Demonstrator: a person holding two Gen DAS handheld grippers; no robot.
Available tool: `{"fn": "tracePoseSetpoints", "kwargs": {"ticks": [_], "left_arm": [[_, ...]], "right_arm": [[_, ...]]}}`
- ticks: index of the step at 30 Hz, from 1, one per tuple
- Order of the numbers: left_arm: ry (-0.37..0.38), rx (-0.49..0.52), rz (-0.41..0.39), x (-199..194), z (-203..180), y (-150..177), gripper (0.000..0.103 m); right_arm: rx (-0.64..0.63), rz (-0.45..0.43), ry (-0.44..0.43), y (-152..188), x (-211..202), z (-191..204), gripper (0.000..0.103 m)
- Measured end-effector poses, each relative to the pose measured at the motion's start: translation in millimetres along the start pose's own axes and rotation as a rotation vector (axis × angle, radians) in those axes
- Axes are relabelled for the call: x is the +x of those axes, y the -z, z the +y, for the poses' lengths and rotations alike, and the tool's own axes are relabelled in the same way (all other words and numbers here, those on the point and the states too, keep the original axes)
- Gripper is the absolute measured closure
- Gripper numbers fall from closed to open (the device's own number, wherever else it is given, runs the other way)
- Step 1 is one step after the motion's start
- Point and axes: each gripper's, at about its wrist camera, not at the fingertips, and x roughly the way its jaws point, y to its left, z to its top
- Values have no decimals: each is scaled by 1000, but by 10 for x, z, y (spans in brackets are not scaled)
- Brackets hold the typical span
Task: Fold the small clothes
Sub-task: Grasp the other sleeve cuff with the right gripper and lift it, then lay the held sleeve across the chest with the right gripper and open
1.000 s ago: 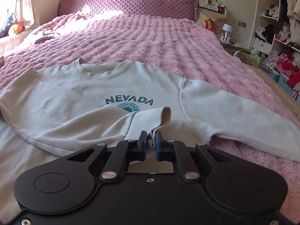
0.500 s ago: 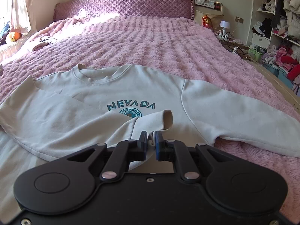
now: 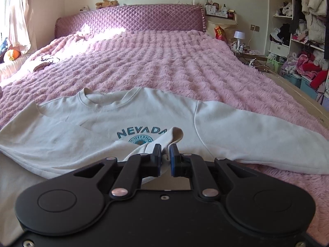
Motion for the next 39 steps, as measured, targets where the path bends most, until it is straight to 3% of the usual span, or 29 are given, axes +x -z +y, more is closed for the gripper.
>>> {"fn": "tracePoseSetpoints", "kwargs": {"ticks": [3,5,7,9,11,12,13,15,16,17,19,21,24,25,27,29,31,34,39], "left_arm": [[-24,-136,-7,20,242,23,102],[-45,-179,-8,46,378,55,101],[-40,-119,1,-7,347,71,99],[-63,-45,11,-109,235,68,95],[-94,32,16,-243,109,30,71],[-102,79,12,-299,45,9,69],[-114,126,10,-346,-16,-11,69],[-122,242,9,-400,-186,-42,69],[-119,305,13,-396,-275,-44,68],[-123,360,15,-387,-360,-32,68],[-121,447,33,-343,-511,18,66],[-114,500,56,-307,-604,101,66],[-122,571,72,-216,-727,214,64],[-123,582,75,-207,-745,235,64],[-109,606,84,-140,-786,275,63],[-122,636,92,-126,-812,325,61],[-130,654,106,-50,-787,331,61],[-172,674,94,72,-796,362,60],[-90,625,46,157,-890,299,60]], "right_arm": [[27,2,72,52,33,-76,103],[50,63,133,162,142,-195,103],[131,181,101,300,265,-396,103],[144,189,105,390,238,-508,103],[180,166,54,396,178,-595,101],[211,151,14,372,160,-642,101],[232,140,-35,335,164,-667,95],[275,116,-94,248,191,-680,70],[287,105,-110,209,218,-670,49],[288,104,-126,174,266,-645,43],[286,122,-141,138,429,-575,43],[324,216,-190,165,659,-545,45],[355,241,-231,175,796,-489,91],[359,215,-234,126,742,-480,98],[380,108,-228,3,522,-523,99],[388,60,-208,-51,382,-587,100],[333,84,-153,-6,395,-623,99],[317,200,-123,216,593,-688,99],[341,171,-125,295,565,-708,99]]}}
